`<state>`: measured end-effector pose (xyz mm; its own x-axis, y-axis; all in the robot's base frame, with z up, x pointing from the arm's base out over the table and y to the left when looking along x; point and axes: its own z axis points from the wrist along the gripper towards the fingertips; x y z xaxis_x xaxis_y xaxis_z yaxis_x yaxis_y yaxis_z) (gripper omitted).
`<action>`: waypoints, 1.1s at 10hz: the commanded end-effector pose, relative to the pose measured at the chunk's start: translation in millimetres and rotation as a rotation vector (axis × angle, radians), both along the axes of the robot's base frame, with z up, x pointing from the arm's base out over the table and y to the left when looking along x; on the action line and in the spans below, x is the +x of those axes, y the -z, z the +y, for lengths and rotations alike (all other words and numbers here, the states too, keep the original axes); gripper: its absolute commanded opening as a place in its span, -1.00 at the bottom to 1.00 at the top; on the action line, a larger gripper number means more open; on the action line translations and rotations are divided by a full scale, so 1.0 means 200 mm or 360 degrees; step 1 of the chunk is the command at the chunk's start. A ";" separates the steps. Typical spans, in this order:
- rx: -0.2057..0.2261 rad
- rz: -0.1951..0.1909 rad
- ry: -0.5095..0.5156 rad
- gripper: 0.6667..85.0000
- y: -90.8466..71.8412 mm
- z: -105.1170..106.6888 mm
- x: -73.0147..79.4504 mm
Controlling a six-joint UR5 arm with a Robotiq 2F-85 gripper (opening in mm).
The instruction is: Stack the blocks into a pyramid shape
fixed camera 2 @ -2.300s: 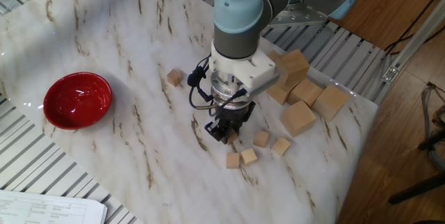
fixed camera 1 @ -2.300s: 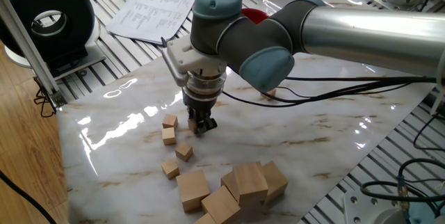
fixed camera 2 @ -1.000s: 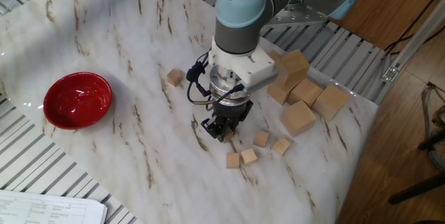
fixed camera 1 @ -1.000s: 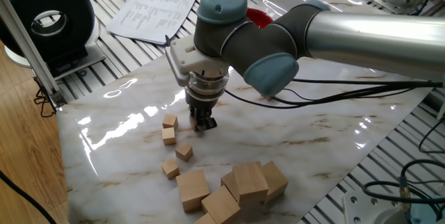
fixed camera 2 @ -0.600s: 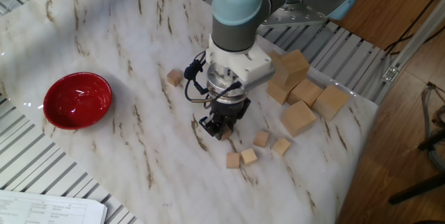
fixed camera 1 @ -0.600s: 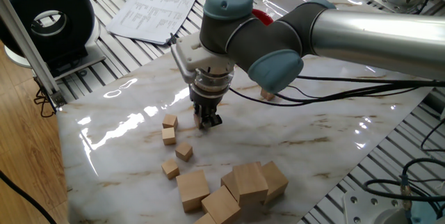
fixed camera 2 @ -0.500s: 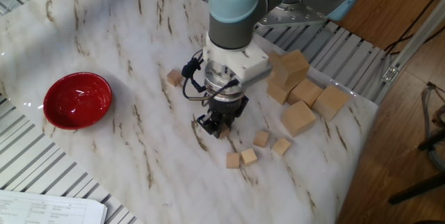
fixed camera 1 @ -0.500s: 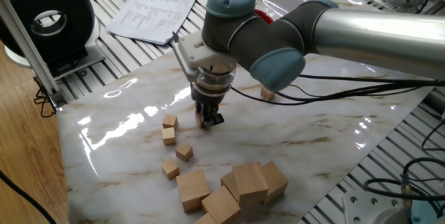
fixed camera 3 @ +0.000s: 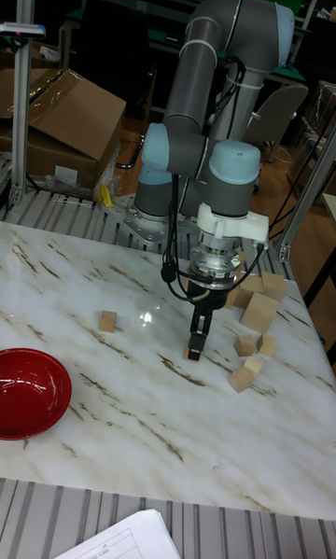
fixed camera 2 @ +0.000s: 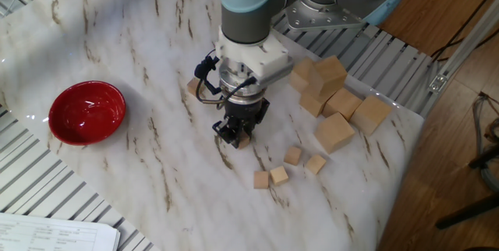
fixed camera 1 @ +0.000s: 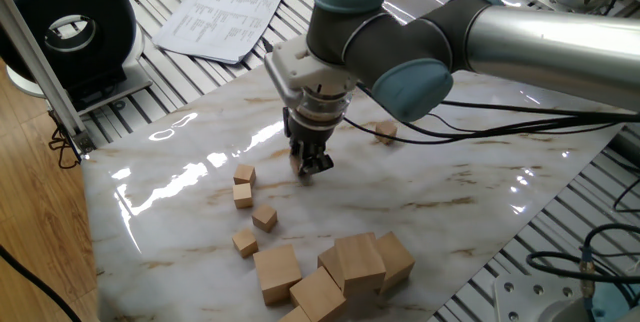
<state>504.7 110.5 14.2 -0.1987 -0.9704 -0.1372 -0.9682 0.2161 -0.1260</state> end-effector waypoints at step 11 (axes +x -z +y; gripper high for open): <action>-0.0016 -0.0136 0.0205 -0.80 -0.03 -0.08 0.12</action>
